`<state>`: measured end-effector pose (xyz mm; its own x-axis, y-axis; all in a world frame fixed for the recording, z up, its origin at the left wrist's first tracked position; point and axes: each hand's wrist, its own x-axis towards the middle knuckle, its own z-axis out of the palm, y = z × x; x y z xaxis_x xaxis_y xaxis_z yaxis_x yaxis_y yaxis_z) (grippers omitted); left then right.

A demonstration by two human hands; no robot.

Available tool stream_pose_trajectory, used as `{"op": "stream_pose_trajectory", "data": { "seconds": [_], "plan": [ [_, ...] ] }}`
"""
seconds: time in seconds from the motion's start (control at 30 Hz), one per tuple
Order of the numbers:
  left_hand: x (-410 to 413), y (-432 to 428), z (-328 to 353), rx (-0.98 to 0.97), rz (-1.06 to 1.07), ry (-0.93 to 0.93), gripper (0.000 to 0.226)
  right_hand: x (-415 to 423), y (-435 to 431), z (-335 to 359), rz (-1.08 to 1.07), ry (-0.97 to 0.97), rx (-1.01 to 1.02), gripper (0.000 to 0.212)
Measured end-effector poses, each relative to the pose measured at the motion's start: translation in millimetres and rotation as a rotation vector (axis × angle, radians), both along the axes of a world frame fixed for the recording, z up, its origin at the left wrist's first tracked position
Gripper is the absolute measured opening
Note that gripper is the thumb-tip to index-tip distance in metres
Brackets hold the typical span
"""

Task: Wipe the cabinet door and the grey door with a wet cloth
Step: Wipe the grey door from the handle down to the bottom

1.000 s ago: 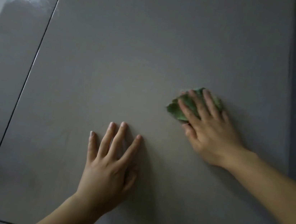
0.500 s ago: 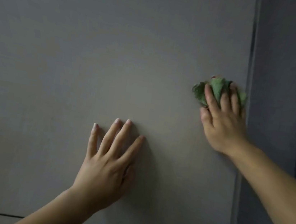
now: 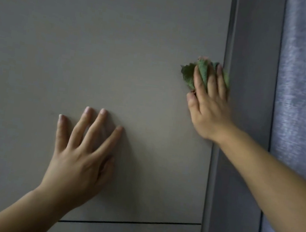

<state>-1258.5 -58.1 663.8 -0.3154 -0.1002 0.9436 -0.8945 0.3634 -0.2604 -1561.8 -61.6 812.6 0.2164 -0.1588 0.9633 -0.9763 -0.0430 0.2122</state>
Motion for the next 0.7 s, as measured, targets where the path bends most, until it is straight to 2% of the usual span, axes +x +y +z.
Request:
{"op": "stream_pose_trajectory", "data": {
  "seconds": [0.07,0.17,0.23,0.33,0.43,0.5,0.63,0.7],
  "plan": [
    [1,1,0,0.005,0.001,-0.001,0.06,0,3,-45,0.017,0.045,-0.028,0.066],
    [1,3,-1,0.029,0.007,-0.001,0.061,-1,12,-135,-0.01,0.12,0.058,0.069],
    [1,4,0,0.036,0.004,-0.009,0.06,-6,19,-163,-0.046,0.195,0.114,0.071],
    [6,5,1,0.038,0.001,-0.036,0.061,-5,18,-129,-0.071,0.276,0.107,0.069],
    [14,3,-2,0.028,0.0,-0.055,0.062,17,10,-77,-0.027,0.036,0.05,0.066],
    [21,3,-9,0.037,0.003,-0.047,0.063,38,7,-87,-0.018,-0.017,0.029,0.064],
    [46,1,-31,0.087,0.054,0.005,0.066,59,15,-177,-0.029,0.323,0.129,0.067],
    [54,1,-40,0.108,0.069,0.016,0.066,57,18,-191,-0.035,0.444,0.141,0.067]
  ]
}}
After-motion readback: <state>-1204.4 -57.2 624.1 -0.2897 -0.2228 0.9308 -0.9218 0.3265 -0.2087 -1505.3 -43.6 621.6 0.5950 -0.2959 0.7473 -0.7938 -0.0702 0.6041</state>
